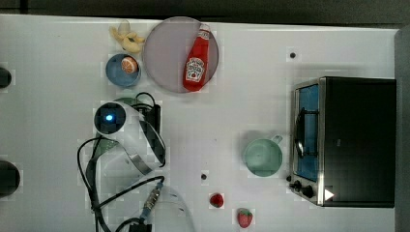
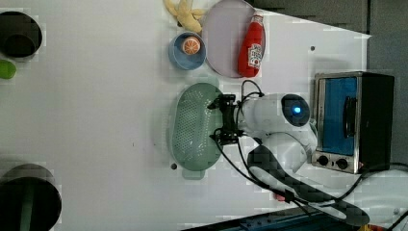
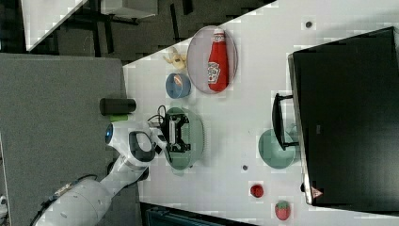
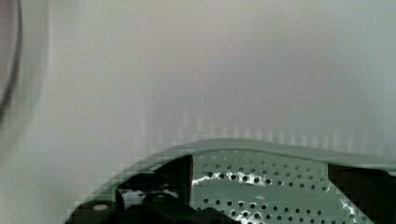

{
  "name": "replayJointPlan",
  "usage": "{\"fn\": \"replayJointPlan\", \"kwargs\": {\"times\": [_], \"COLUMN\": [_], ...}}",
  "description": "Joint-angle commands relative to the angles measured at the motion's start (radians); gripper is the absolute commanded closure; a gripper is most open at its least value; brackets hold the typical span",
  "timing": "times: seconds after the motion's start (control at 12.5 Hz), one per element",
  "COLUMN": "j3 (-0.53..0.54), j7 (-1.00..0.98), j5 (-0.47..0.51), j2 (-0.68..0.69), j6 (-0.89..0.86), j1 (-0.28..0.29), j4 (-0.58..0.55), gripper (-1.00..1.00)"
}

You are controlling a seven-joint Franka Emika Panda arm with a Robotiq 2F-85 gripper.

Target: Drag strainer left to right.

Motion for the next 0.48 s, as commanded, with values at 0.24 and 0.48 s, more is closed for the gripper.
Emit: {"fn": "replayJointPlan", "kwargs": {"times": [0.24, 0.48], "j3": [-0.043, -0.085], "j7": [-0.135, -0.173], "j5": [0.004, 0.004], "j2": [-0.045, -0.063], "j6": [-0.003, -0.002], "j1": [-0.037, -0.046], "j4": [-0.046, -0.070], "gripper": [-1.00, -1.00]}}
